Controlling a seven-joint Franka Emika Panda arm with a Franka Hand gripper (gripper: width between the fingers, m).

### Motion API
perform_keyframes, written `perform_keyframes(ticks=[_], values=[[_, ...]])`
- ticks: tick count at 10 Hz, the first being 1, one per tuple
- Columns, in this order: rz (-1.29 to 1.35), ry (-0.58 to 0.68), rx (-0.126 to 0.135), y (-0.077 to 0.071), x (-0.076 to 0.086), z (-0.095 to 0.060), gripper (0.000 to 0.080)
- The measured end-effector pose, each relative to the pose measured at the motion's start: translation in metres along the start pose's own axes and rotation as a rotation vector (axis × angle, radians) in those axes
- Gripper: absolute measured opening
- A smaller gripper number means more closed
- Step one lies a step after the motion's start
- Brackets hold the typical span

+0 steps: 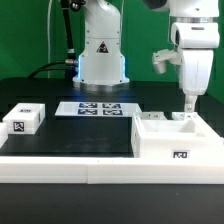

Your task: Assemble cabinet

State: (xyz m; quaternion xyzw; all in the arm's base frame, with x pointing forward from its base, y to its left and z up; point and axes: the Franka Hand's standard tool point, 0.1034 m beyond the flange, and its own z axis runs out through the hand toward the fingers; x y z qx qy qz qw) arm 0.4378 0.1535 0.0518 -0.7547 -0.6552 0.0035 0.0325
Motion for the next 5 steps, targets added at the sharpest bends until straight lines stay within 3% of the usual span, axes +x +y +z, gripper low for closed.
perform_keyframes(ticks=[1, 5], values=[[-0.014, 0.012, -0.004, -0.006, 0.006, 0.005, 0.0797], [-0.041, 0.022, 0.026, -0.015, 0.013, 0.031, 0.0797]])
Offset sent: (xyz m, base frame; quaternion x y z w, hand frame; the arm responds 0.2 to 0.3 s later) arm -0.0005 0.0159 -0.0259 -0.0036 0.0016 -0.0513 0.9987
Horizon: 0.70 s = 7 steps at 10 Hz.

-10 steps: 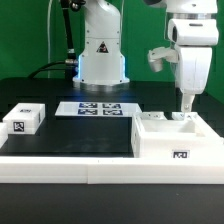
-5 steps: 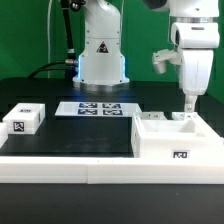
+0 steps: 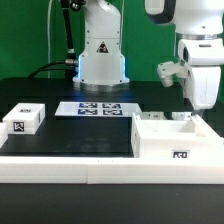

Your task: Assemble cabinet

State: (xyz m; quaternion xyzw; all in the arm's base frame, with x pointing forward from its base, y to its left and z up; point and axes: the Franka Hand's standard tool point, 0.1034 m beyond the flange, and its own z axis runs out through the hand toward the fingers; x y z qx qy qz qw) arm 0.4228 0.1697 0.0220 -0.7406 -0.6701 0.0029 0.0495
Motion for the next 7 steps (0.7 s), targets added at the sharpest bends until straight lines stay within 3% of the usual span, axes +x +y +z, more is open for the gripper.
perform_keyframes(ticks=[4, 5, 6, 7], values=[[0.011, 0.001, 0.002, -0.0017, -0.001, 0.0017, 0.0797], [0.013, 0.001, 0.003, -0.0018, -0.0018, 0.0024, 0.0706], [0.016, 0.0, 0.005, -0.0018, -0.0031, 0.0033, 0.0563], [0.019, 0.0, 0.008, -0.002, -0.0046, 0.0043, 0.0563]])
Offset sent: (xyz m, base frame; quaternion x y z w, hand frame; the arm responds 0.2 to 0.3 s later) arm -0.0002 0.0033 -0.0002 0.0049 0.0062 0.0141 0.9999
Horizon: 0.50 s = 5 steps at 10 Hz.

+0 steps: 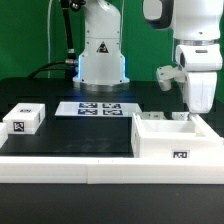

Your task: Assemble cabinet

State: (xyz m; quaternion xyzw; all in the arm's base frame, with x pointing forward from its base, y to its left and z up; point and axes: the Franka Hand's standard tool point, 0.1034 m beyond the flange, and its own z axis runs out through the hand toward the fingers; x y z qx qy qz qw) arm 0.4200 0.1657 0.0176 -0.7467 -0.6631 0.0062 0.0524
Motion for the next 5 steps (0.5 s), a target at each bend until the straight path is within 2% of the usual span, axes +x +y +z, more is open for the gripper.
perform_keyframes(ticks=[1, 2, 3, 4, 5], values=[[0.003, -0.001, 0.003, -0.0002, -0.0013, 0.0012, 0.0351], [0.003, -0.001, 0.003, -0.0003, -0.0014, 0.0013, 0.0351], [0.004, 0.0, 0.003, -0.0003, -0.0014, 0.0013, 0.0176], [0.005, 0.0, 0.002, -0.0001, -0.0013, 0.0011, 0.0176], [0.005, 0.0, 0.001, 0.0001, -0.0012, 0.001, 0.0068]])
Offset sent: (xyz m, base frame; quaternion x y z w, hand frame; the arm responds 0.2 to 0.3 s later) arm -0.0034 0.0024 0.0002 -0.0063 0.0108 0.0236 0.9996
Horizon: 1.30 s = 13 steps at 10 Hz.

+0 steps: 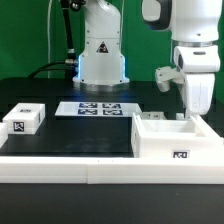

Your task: Assemble cabinet

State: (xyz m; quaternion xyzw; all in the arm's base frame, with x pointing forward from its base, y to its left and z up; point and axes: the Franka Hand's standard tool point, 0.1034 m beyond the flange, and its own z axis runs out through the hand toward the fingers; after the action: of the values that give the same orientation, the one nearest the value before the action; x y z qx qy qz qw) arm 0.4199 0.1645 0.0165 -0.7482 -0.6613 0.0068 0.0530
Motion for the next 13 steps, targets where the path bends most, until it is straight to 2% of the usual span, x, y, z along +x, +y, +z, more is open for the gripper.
perform_keyframes(ticks=[5, 7, 9, 12, 13], values=[[0.001, 0.0, -0.001, 0.0, 0.0, -0.001, 0.0068], [0.016, -0.019, -0.017, 0.005, -0.003, -0.023, 0.0068], [0.019, -0.041, -0.03, 0.013, -0.014, -0.045, 0.0068], [0.03, -0.042, -0.035, 0.023, -0.034, -0.052, 0.0068], [0.031, -0.041, -0.033, 0.022, -0.032, -0.051, 0.0068]])
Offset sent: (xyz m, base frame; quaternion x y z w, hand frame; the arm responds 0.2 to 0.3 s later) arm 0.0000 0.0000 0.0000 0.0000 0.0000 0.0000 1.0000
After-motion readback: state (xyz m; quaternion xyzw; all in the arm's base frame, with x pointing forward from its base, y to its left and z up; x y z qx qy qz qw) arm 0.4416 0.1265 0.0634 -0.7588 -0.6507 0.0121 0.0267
